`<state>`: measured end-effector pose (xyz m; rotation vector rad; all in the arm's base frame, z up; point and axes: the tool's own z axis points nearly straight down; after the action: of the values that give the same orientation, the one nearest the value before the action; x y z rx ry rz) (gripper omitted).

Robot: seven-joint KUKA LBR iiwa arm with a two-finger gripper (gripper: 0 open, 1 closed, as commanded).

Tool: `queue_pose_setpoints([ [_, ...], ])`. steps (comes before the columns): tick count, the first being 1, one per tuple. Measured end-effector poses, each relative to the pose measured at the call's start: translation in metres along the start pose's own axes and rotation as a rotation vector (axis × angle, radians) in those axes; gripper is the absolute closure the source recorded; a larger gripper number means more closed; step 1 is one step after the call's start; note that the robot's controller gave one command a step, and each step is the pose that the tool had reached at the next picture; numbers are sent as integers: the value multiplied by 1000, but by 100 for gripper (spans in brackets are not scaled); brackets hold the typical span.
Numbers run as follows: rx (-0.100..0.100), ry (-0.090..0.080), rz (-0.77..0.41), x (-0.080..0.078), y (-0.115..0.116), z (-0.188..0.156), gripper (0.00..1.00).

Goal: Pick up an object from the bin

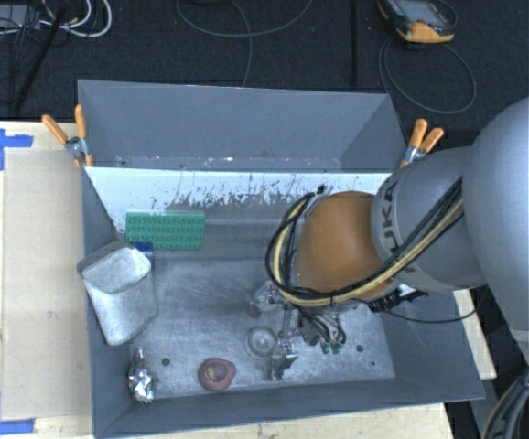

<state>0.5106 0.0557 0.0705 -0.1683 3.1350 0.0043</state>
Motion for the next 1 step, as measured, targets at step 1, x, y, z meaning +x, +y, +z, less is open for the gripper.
queue_pose_setpoints([
  [1,3,5,145,-31,16,0,0],
])
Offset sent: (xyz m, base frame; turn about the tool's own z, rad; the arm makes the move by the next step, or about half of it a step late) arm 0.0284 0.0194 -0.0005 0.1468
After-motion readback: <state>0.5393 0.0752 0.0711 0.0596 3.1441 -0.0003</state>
